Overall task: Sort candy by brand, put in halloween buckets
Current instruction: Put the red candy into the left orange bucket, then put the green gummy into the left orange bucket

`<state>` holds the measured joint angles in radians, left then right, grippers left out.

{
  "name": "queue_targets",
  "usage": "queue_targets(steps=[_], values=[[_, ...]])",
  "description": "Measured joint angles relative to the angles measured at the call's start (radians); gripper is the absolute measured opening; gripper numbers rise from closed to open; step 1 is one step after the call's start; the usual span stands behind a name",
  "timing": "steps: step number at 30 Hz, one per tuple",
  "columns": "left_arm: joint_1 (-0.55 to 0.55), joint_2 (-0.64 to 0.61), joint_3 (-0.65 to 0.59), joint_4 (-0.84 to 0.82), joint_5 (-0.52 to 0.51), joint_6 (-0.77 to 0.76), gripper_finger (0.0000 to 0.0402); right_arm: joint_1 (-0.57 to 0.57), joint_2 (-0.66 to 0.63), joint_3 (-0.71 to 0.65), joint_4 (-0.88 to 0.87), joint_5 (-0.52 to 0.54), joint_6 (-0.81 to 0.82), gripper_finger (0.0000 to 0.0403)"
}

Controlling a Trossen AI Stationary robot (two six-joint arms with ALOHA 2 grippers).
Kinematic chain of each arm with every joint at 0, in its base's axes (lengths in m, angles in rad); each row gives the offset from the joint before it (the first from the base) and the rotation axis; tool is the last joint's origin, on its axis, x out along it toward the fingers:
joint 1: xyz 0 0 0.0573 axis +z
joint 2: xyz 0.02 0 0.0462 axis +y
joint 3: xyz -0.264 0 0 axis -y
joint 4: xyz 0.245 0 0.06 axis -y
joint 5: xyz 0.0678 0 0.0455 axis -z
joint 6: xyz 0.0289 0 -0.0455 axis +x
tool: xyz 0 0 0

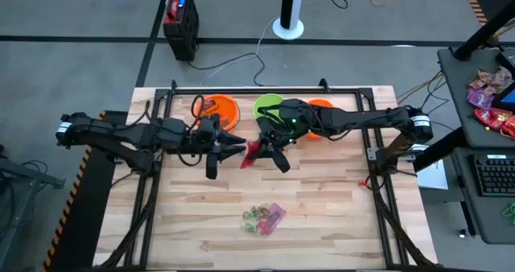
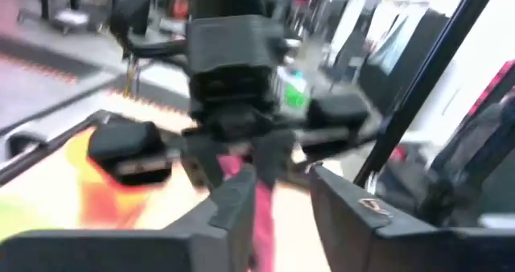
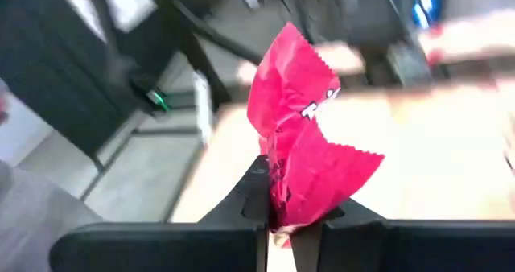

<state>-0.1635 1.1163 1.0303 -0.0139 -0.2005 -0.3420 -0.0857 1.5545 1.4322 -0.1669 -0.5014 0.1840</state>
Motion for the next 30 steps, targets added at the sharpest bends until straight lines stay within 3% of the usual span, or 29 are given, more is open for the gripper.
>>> queue_targets(steps=[3, 5, 9, 11, 13, 16, 21, 30], values=[[0.002, -0.009, 0.033, -0.167, -0.001, -0.012, 0.0134, -0.042, -0.014, 0.0, -0.215, 0.125, 0.007, 0.0015], [0.002, -0.01, 0.063, -0.299, -0.002, -0.045, 0.0149, -0.072, -0.029, 0.0, -0.402, 0.329, 0.006, 0.0015], [0.002, 0.001, 0.134, -0.548, -0.038, -0.151, 0.0161, -0.146, -0.038, 0.0, -0.799, 0.856, 0.155, 0.0014], [0.002, 0.015, 0.151, -0.647, -0.057, -0.196, 0.0162, -0.196, -0.041, -0.002, -0.95, 0.986, 0.239, 0.0014], [0.002, 0.027, 0.153, -0.707, -0.071, -0.224, 0.0162, -0.253, -0.042, -0.015, -1.009, 0.992, 0.282, 0.0014], [0.002, 0.036, 0.139, -0.703, -0.071, -0.234, 0.0162, -0.326, -0.038, -0.045, -1.003, 0.901, 0.292, 0.002], [0.002, 0.068, 0.12, -0.709, -0.066, -0.296, 0.0162, -0.395, -0.039, -0.056, -0.994, 0.782, 0.278, 0.0074], [-0.066, 0.171, 0.113, -0.711, 0.163, -0.298, 0.0162, -0.385, -0.043, -0.055, -0.997, 0.753, 0.279, 0.0166]])
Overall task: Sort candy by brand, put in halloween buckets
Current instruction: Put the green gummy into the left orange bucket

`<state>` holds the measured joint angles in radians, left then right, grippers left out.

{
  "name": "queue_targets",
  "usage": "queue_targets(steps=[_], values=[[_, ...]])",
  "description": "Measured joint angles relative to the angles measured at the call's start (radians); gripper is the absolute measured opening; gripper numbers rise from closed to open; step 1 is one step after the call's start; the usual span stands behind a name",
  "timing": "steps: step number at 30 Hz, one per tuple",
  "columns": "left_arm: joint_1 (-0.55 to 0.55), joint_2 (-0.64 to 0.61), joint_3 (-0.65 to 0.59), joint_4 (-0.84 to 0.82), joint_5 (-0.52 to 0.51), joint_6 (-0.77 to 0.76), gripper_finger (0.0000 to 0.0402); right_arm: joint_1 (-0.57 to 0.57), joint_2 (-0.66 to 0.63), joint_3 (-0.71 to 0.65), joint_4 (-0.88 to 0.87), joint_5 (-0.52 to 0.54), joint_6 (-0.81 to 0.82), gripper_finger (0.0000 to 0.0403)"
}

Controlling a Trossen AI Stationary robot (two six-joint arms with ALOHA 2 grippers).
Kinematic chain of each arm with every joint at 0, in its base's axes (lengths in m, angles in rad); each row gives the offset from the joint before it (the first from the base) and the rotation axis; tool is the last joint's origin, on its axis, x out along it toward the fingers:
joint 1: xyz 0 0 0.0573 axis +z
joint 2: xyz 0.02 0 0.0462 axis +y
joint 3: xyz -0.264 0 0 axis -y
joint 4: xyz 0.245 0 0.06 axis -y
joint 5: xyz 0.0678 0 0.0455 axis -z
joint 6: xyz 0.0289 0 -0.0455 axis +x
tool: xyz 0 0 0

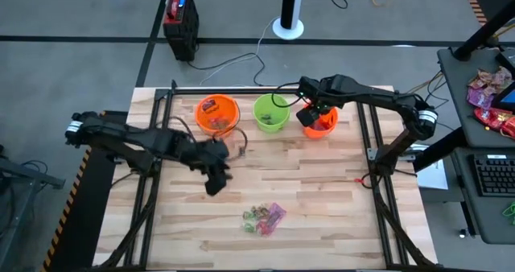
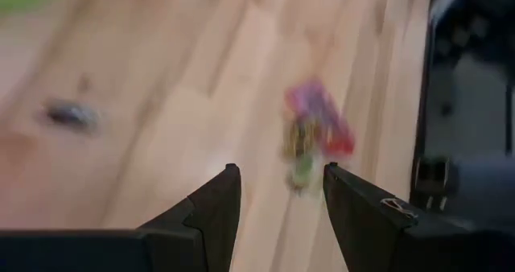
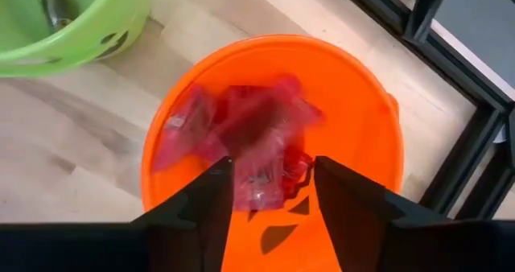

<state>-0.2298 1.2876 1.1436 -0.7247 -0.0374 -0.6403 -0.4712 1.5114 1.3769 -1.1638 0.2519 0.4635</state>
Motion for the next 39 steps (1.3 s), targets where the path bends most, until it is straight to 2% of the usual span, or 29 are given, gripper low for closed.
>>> queue_targets(steps=[4, 10, 14, 17, 22, 27, 39], values=[[-0.097, 0.076, -0.004, 0.022, -0.026, 0.018, 0.0162, 0.038, -0.002, 0.0, 0.005, 0.0, -0.001, 0.0183], [-0.202, 0.259, -0.003, 0.19, -0.039, 0.022, 0.0162, 0.115, -0.038, 0.0, 0.072, 0.0, -0.065, 0.0192], [-0.207, 0.381, 0.004, 0.313, -0.028, -0.042, 0.0162, 0.158, -0.087, 0.0, 0.108, -0.004, -0.12, 0.0192], [-0.198, 0.421, 0.008, 0.398, -0.024, -0.03, 0.0162, 0.18, -0.131, 0.0, 0.108, 0.0, -0.14, 0.0192], [-0.193, 0.487, 0.004, 0.272, 0.008, 0.019, 0.0162, 0.201, -0.203, -0.005, 0.137, 0.001, -0.15, 0.0192], [-0.2, 0.542, 0.008, 0.323, 0.046, 0.104, 0.0162, 0.205, -0.245, -0.007, 0.156, 0.002, -0.169, 0.0192], [-0.199, 0.648, 0.008, 0.404, 0.051, 0.107, 0.0162, 0.205, -0.247, -0.033, 0.15, -0.001, -0.169, 0.0192]])
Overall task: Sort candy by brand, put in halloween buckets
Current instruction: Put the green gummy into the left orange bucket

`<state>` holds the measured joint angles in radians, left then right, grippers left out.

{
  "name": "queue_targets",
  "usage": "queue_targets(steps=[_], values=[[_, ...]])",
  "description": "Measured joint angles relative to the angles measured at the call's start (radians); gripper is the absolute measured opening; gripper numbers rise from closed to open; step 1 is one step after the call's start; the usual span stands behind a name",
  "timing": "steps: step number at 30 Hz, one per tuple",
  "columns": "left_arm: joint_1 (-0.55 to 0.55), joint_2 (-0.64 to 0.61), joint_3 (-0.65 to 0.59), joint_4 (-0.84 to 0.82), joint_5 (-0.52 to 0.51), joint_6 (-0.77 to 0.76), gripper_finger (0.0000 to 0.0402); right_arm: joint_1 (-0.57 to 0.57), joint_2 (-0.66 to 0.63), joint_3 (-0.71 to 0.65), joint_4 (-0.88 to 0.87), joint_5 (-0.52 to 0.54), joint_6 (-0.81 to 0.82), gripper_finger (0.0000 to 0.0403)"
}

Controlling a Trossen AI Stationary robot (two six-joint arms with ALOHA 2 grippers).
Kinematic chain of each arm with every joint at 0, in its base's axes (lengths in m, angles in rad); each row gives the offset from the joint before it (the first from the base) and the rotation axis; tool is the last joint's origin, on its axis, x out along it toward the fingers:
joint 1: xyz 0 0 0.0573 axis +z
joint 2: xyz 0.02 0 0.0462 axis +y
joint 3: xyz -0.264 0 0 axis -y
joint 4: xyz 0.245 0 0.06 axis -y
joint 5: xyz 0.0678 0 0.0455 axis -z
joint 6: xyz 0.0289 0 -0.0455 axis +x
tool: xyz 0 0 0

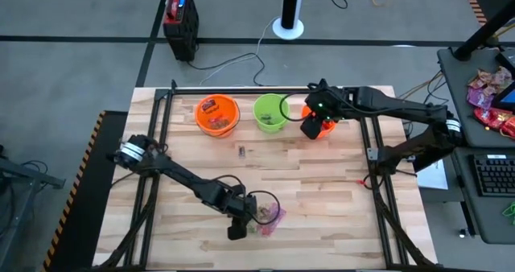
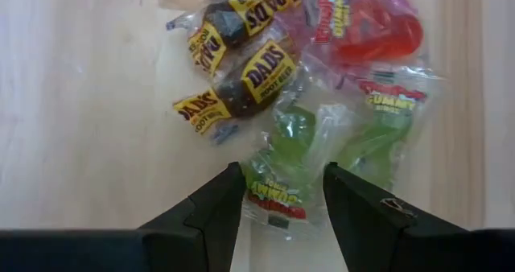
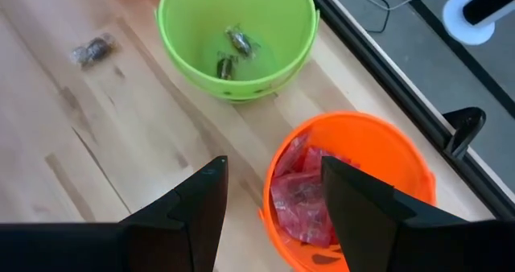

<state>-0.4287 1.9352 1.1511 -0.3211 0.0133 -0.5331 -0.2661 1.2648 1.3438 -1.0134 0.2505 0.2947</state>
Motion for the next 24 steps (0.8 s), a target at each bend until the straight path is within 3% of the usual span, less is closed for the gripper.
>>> queue_targets(steps=[5, 12, 17, 24], values=[[0.0, 0.017, 0.003, -0.001, -0.021, -0.053, 0.0132, 0.0, 0.0, -0.031, -0.001, -0.007, 0.0, 0.0192], [0.001, 0.006, 0.001, -0.012, -0.03, -0.069, 0.0013, 0.0, 0.0, -0.045, 0.002, -0.016, -0.004, 0.0192], [0.001, -0.041, -0.005, -0.037, -0.026, -0.101, 0.0012, 0.0, 0.0, -0.045, 0.002, -0.016, -0.017, 0.0192], [0.025, -0.215, -0.004, -0.07, -0.076, -0.19, 0.0004, 0.0, 0.0, -0.045, 0.002, -0.025, -0.019, 0.0192]])
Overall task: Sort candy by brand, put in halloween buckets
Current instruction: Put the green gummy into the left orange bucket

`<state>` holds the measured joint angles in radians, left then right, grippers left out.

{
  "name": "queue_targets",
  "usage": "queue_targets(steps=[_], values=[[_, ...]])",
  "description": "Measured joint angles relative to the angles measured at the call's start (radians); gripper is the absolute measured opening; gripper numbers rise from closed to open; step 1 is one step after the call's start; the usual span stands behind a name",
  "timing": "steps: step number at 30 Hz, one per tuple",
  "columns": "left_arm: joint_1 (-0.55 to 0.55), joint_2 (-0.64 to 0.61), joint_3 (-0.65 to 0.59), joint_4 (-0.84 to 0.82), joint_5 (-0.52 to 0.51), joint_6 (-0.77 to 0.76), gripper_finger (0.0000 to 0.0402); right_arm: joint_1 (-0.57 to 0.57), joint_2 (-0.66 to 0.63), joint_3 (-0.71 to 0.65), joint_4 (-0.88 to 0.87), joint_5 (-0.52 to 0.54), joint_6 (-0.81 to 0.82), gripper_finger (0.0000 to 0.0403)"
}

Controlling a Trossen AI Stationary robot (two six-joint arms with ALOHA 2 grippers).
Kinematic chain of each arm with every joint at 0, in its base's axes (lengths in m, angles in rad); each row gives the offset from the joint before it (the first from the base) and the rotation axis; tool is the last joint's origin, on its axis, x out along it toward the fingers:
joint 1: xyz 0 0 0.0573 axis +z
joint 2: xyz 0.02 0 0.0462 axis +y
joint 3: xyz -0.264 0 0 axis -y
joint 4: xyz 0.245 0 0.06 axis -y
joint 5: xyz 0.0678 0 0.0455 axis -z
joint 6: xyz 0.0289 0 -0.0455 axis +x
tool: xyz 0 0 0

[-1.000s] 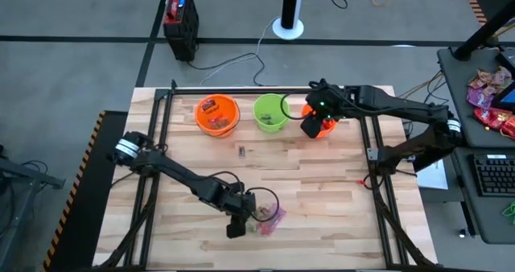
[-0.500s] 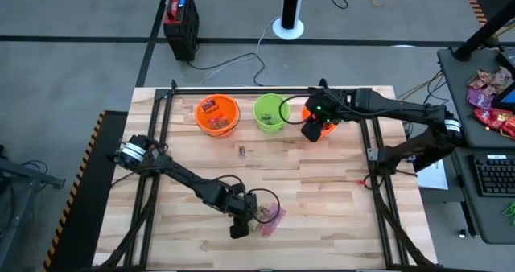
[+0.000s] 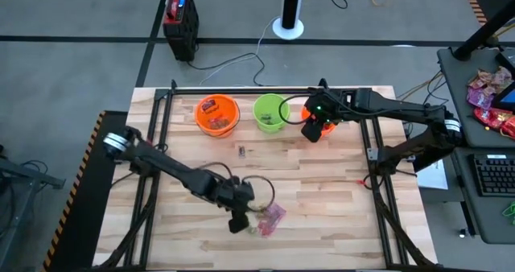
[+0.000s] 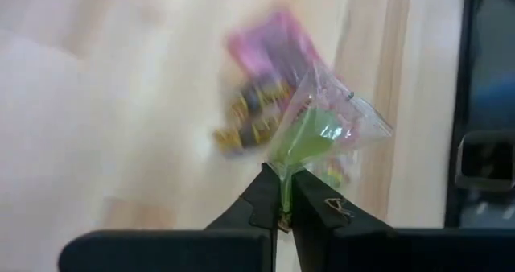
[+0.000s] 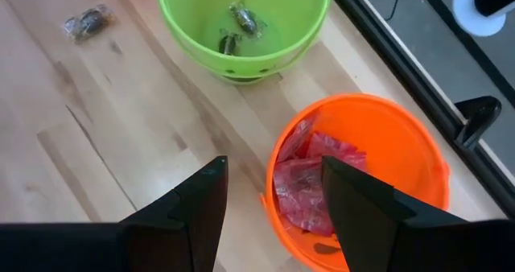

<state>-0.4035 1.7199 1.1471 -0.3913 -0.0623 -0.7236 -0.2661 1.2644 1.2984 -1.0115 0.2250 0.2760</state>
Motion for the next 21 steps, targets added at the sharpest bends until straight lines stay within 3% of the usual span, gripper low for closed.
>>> queue_targets(steps=[7, 12, 17, 21], values=[[0.076, -0.242, 0.001, -0.148, -0.253, -0.093, 0.0001, 0.0, 0.0, 0.0, 0.087, -0.107, -0.034, 0.0192], [0.203, -0.4, 0.002, -0.242, -0.345, -0.092, 0.0, -0.002, 0.0, 0.0, 0.249, -0.162, -0.066, 0.0192], [0.425, -0.493, 0.002, -0.363, -0.324, -0.002, 0.0, -0.03, 0.013, 0.0, 0.395, -0.175, -0.058, 0.0192], [0.67, -0.503, 0.002, -0.434, -0.14, 0.179, 0.0, -0.098, 0.058, 0.0, 0.48, -0.186, -0.01, 0.0192]])
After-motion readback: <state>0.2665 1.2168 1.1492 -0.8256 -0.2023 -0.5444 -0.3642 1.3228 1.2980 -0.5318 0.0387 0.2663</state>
